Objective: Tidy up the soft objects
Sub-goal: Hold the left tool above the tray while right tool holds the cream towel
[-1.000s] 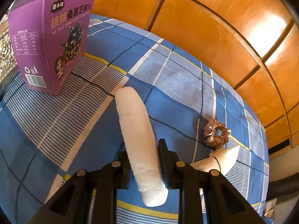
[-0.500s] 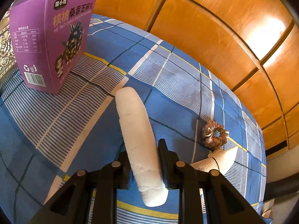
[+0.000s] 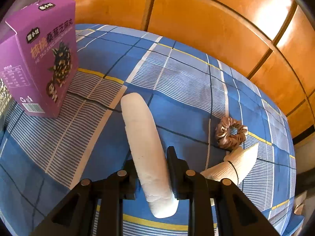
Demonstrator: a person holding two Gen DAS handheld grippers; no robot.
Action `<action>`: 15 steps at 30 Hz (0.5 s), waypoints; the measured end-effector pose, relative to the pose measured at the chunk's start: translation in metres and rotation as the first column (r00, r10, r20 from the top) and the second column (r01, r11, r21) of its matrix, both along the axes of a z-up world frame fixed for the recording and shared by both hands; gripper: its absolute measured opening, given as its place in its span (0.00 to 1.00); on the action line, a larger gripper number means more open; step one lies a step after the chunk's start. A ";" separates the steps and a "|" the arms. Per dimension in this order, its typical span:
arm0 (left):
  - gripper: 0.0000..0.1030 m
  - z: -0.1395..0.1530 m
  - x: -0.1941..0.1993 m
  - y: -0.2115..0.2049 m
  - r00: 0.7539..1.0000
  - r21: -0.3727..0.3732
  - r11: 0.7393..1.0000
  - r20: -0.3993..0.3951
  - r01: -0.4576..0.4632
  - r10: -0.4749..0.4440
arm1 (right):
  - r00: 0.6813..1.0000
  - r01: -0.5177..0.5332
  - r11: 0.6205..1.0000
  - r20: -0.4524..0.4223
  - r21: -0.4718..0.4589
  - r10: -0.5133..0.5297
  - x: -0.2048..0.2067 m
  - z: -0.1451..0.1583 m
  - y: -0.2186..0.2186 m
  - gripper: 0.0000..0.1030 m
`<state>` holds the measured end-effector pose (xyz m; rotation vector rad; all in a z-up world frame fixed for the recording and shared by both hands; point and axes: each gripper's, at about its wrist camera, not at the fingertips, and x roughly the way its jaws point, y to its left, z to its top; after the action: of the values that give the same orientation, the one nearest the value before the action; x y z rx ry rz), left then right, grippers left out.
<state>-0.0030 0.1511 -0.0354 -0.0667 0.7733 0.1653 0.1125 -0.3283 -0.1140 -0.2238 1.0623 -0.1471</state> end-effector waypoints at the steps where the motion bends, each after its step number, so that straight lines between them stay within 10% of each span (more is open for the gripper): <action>1: 0.65 0.000 0.000 -0.001 1.000 0.002 1.000 -0.001 0.003 -0.003 | 1.000 0.000 1.000 0.000 0.000 0.000 0.000 0.000 0.000 0.23; 15: 0.67 -0.003 0.001 -0.005 1.000 0.028 0.999 -0.011 0.028 -0.027 | 0.996 0.086 0.993 -0.032 0.085 -0.084 0.008 0.004 -0.013 0.22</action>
<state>-0.0018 0.1461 -0.0384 -0.0283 0.7819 0.1504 0.1202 -0.3411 -0.1098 -0.1029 1.1048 -0.1746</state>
